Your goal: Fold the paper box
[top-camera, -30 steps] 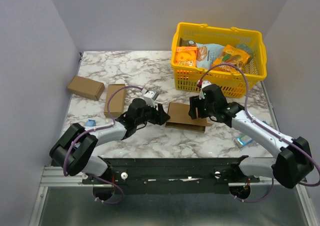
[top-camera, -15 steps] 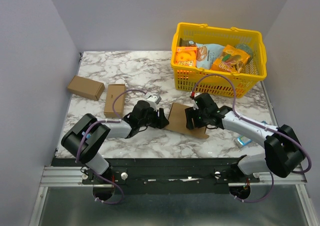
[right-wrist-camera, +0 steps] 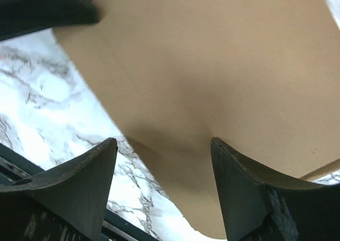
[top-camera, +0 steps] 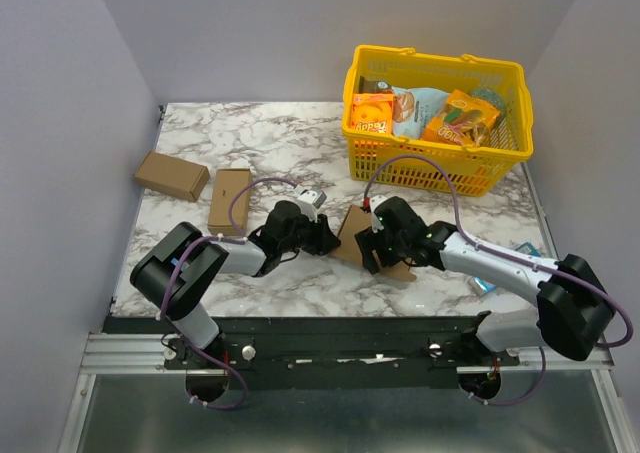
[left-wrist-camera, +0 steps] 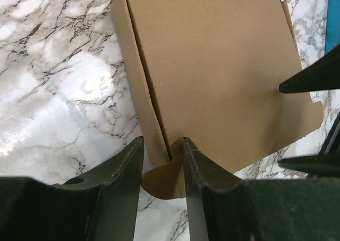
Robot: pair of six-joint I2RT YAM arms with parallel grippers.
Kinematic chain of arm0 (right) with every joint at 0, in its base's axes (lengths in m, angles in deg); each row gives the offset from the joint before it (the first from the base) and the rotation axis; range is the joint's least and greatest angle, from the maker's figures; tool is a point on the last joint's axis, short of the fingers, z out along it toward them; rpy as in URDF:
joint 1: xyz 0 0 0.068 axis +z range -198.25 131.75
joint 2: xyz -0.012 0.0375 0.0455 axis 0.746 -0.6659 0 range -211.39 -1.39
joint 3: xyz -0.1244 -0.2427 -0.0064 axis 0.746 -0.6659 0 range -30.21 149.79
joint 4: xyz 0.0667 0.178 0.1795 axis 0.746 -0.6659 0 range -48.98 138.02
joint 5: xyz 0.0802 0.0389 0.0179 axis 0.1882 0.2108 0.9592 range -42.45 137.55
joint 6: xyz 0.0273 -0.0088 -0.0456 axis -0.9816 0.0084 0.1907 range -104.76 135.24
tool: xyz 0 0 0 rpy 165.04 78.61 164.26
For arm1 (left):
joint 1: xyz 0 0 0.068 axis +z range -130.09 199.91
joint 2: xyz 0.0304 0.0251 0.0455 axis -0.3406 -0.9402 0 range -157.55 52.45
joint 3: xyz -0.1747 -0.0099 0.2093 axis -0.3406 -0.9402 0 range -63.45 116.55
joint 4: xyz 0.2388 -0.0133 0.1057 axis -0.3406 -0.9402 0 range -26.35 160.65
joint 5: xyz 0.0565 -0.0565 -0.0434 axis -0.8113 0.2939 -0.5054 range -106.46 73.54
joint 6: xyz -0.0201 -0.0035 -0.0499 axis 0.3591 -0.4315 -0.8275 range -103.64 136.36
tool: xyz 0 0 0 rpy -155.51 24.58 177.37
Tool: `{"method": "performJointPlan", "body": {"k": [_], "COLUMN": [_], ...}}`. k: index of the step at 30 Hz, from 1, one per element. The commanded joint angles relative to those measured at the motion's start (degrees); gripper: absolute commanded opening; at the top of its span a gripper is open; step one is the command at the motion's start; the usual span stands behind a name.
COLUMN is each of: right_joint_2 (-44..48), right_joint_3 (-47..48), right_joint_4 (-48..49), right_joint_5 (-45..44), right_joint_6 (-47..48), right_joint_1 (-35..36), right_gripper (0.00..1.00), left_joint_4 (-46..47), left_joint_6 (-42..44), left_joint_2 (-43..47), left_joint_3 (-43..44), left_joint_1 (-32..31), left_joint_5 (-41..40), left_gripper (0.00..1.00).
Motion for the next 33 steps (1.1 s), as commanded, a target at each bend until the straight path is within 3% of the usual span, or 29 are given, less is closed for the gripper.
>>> {"method": "performJointPlan", "body": {"k": [1,10,19,21,28,33], "right_joint_2": [-1.9,-11.3,-15.1,-14.2,-8.1,-5.9], "right_joint_3": [2.6,4.5,5.9,6.4,8.2,10.0], "right_joint_4": [0.4,-0.5,0.2,0.3,0.5,0.3], "right_joint_5": [-10.0,-24.4,-27.5,-27.2,-22.4,-22.4], "right_joint_6": [5.7,9.9,12.6,11.9,11.4,12.0], "right_joint_1": [4.3,7.9,9.9,9.9,9.8,9.2], "right_gripper": [0.79,0.76,0.69,0.71,0.90,0.90], "left_joint_4": [-1.1,-1.3,0.6,0.7,-0.4,-2.4], "left_joint_6": [2.1,3.2,3.5,3.4,4.0,5.4], "left_joint_2": [-0.9,-0.6,-1.2,-1.2,-1.3,-1.6], "left_joint_3": [-0.1,-0.3,-0.4,-0.2,2.0,4.3], "left_joint_1": [-0.2,-0.1,-0.1,-0.1,-0.1,-0.1], "left_joint_5": [0.3,0.1,1.8,1.9,1.4,0.9], "left_gripper": [0.43,0.41,0.41,0.41,0.41,0.41]}}
